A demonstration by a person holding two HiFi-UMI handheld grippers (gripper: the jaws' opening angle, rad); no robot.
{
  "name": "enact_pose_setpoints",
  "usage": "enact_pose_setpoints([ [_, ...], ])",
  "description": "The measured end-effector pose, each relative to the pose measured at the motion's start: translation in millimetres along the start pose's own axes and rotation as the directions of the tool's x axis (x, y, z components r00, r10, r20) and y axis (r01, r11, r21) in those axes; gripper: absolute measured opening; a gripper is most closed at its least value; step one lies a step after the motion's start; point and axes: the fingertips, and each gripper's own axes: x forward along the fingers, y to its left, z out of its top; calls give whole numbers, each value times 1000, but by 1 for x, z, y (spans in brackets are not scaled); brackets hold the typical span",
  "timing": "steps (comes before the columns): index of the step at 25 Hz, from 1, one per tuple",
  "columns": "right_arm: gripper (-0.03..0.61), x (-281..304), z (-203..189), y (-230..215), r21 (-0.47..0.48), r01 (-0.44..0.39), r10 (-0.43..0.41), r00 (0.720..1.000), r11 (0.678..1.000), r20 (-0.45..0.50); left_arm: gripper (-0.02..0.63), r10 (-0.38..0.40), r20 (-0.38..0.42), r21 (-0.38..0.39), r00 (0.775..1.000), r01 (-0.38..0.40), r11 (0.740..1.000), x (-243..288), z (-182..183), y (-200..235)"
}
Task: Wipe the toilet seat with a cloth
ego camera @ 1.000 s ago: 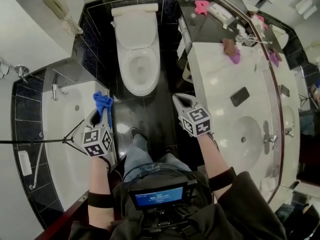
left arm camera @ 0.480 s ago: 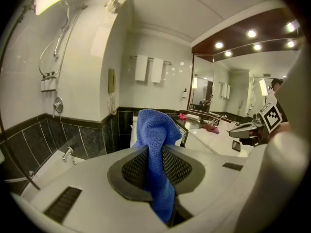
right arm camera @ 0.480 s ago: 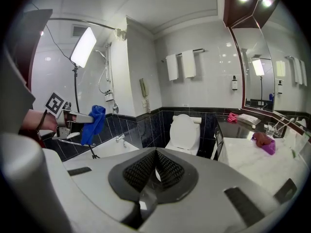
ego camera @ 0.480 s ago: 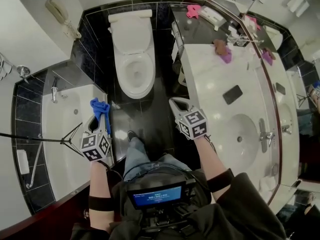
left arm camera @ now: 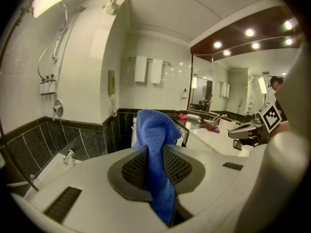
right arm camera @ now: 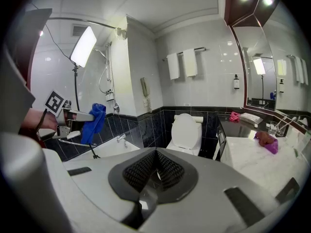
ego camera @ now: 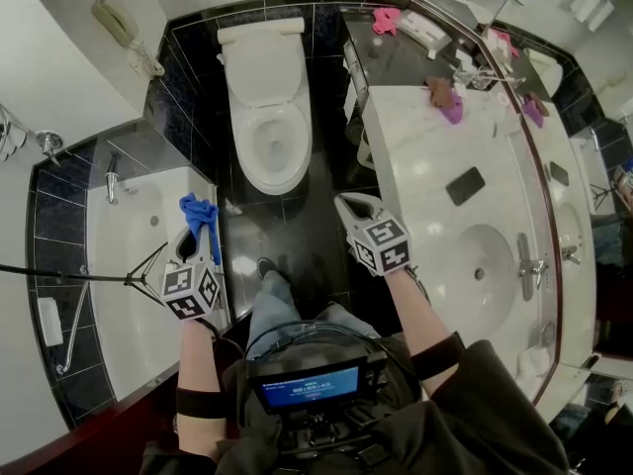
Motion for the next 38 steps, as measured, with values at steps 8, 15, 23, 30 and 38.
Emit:
enact_pose_setpoints([
  [8,29,31,5,-12,45,28,-28,1000,999,-10,71,-6,-27,8,1000,6,1000,33,4,14],
  [15,134,90,0,-33,173,41,-32,998,984,-57,72,-44,-40,41,998,46,998,86,14,33],
  [23,233,176,-13,-64,346,111,-73,990,932,-122,72,-115,-62,72,991,120,990,158,18,74],
  [30,261,246,-36,-91,457,147,-75,982,877,-170,72,-153,-88,96,984,161,982,216,16,100],
  [38,259,343,-140,-146,652,94,26,985,752,-172,72,-105,-73,118,992,113,987,295,-30,100],
])
